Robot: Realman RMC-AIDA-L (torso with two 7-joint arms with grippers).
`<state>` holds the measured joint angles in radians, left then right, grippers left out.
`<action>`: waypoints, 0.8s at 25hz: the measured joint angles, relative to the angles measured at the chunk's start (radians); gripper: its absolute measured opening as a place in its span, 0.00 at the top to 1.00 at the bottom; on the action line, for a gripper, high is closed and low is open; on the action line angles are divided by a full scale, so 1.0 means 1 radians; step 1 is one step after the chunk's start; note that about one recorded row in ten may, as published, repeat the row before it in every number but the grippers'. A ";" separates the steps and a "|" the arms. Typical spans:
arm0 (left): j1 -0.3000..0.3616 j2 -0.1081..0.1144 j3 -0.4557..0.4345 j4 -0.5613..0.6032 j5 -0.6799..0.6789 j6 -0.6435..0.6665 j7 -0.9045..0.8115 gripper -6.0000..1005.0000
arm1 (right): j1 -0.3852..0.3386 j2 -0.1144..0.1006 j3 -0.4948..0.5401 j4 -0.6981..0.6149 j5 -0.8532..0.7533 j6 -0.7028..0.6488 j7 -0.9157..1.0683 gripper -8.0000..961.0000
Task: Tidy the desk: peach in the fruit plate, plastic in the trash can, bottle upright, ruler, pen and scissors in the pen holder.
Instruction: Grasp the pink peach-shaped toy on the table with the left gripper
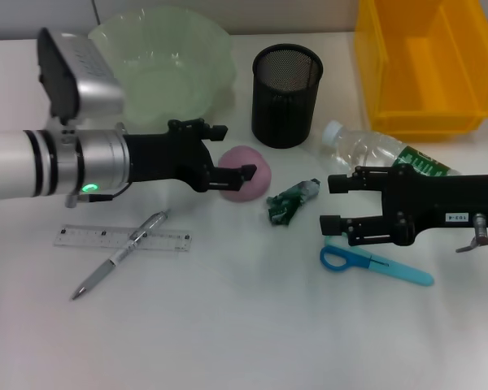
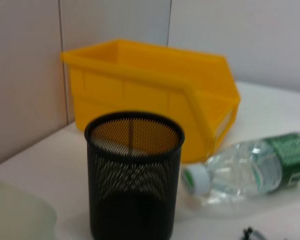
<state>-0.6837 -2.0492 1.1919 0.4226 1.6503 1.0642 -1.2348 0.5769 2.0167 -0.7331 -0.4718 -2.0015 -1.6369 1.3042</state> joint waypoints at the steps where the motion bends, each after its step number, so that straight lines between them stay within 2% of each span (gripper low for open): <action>1: -0.003 -0.006 0.000 0.000 0.016 -0.019 0.000 0.16 | -0.001 0.000 0.000 0.000 0.000 0.000 0.000 0.19; 3: -0.013 -0.016 0.000 0.000 0.050 -0.060 -0.002 0.16 | -0.003 0.000 0.000 0.000 0.000 0.001 0.000 0.19; 20: -0.026 -0.022 0.050 -0.007 0.063 -0.122 -0.009 0.16 | -0.003 0.001 -0.004 0.001 0.001 0.013 0.002 0.19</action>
<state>-0.7099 -2.0709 1.2422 0.4156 1.7134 0.9418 -1.2441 0.5739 2.0172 -0.7371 -0.4709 -2.0002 -1.6242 1.3065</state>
